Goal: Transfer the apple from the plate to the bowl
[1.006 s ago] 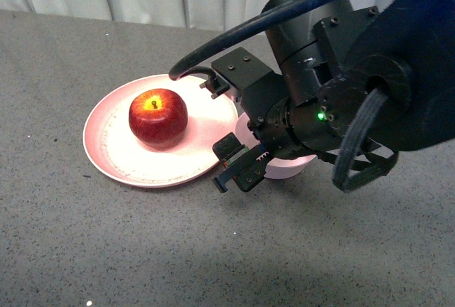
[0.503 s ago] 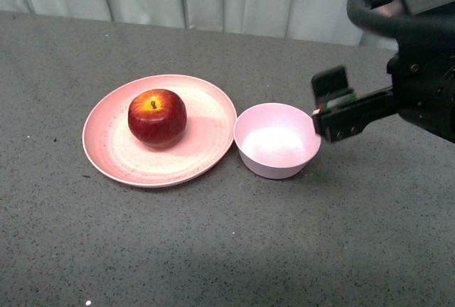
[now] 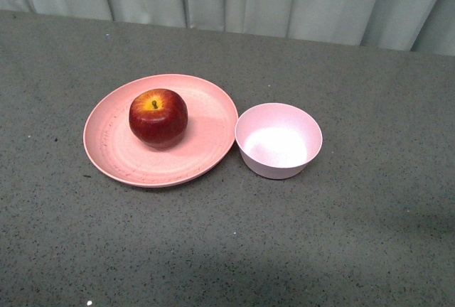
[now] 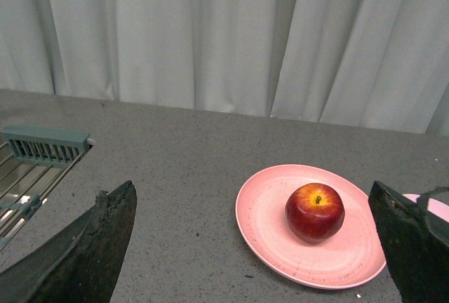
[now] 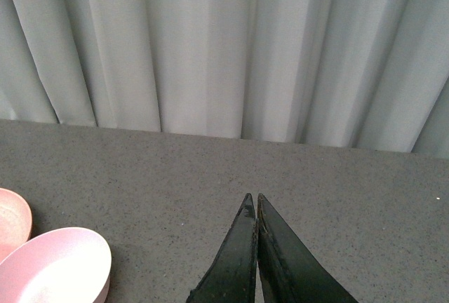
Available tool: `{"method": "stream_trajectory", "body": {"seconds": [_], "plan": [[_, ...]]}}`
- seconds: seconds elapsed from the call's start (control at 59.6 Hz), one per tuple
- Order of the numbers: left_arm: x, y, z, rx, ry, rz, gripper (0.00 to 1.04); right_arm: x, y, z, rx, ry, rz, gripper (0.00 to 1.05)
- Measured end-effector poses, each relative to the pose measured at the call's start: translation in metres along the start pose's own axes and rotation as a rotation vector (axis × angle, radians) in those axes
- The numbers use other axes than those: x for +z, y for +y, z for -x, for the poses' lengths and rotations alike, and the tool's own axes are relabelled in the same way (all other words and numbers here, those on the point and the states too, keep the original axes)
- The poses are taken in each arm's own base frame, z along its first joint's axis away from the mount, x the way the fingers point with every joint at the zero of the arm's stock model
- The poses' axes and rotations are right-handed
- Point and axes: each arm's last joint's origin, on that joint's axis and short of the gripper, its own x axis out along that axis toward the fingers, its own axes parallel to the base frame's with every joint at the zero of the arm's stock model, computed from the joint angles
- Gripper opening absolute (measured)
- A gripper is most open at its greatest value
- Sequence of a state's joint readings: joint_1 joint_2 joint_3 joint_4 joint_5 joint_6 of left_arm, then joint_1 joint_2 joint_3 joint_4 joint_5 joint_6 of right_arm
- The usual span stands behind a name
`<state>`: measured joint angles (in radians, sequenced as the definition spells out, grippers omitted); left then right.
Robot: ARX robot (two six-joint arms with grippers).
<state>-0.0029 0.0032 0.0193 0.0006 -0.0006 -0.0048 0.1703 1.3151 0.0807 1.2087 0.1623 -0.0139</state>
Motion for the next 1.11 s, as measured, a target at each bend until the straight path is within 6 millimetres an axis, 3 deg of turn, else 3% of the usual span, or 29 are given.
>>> {"method": "stream_trajectory", "body": {"seconds": [0.537, 1.107], "plan": [[0.000, 0.000, 0.000, 0.000, 0.000, 0.000, 0.98, 0.016, -0.027, 0.041, -0.012, -0.009, -0.008, 0.01], [0.000, 0.000, 0.000, 0.000, 0.000, 0.000, 0.98, 0.021, -0.027, 0.066, -0.007, -0.033, -0.008, 0.01]]}}
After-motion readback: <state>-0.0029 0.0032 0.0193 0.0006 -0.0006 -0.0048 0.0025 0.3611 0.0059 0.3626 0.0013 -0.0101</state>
